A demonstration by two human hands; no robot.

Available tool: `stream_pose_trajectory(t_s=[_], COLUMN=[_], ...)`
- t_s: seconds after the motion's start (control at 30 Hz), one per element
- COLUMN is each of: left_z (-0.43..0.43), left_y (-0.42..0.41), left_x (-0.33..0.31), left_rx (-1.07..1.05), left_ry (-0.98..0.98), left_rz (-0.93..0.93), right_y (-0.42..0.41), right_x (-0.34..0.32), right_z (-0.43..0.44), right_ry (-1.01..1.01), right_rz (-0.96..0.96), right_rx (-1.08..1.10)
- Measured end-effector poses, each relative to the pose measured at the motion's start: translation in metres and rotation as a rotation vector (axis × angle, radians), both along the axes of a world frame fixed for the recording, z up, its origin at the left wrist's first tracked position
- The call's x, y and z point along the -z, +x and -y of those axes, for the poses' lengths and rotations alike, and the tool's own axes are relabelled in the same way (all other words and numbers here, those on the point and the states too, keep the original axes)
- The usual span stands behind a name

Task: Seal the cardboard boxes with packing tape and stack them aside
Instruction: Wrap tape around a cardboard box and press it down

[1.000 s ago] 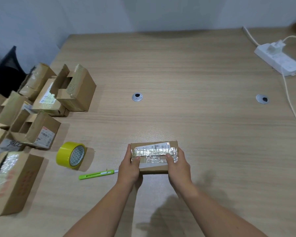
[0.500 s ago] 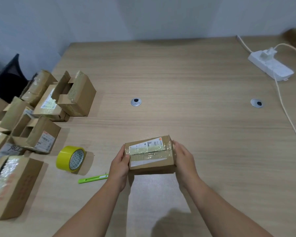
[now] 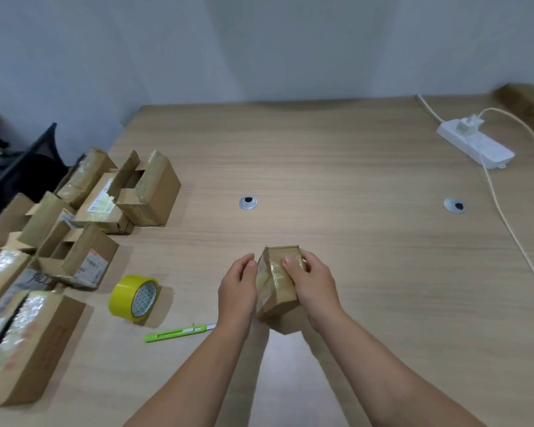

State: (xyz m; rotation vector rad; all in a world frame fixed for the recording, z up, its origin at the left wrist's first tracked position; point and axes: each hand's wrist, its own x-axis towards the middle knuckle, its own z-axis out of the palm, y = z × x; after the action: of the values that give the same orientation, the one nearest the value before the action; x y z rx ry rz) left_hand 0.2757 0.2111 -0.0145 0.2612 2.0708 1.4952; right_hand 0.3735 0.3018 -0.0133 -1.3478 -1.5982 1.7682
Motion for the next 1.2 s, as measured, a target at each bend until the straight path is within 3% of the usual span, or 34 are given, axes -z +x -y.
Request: stream_pose_trajectory(t_s=[0.17, 0.47, 0.63, 0.87, 1.2], left_z=[0.006, 0.007, 0.000, 0.007, 0.011], left_y=[0.009, -0.016, -0.023, -0.036, -0.041], left_x=[-0.012, -0.017, -0.017, -0.011, -0.012], left_rx=[0.004, 0.213, 0.305, 0.354, 0.336], left_ry=[0.123, -0.186, -0.245, -0.217, -0.145], left_rz=[0.090, -0.125, -0.245, -0.276, -0.153], right_y=[-0.012, -0.040, -0.045, -0.046, -0.041], right_x=[-0.002, -0.014, -0.010, -0.012, -0.017], right_z=[0.031, 0.037, 0.035, 0.036, 0.036], right_ry=[0.018, 0.128, 0.208, 0.240, 0.202], right_rz=[0.007, 0.198, 0.292, 0.302, 0.292], right_rx=[-0.014, -0.009, 0.000, 0.015, 0.044])
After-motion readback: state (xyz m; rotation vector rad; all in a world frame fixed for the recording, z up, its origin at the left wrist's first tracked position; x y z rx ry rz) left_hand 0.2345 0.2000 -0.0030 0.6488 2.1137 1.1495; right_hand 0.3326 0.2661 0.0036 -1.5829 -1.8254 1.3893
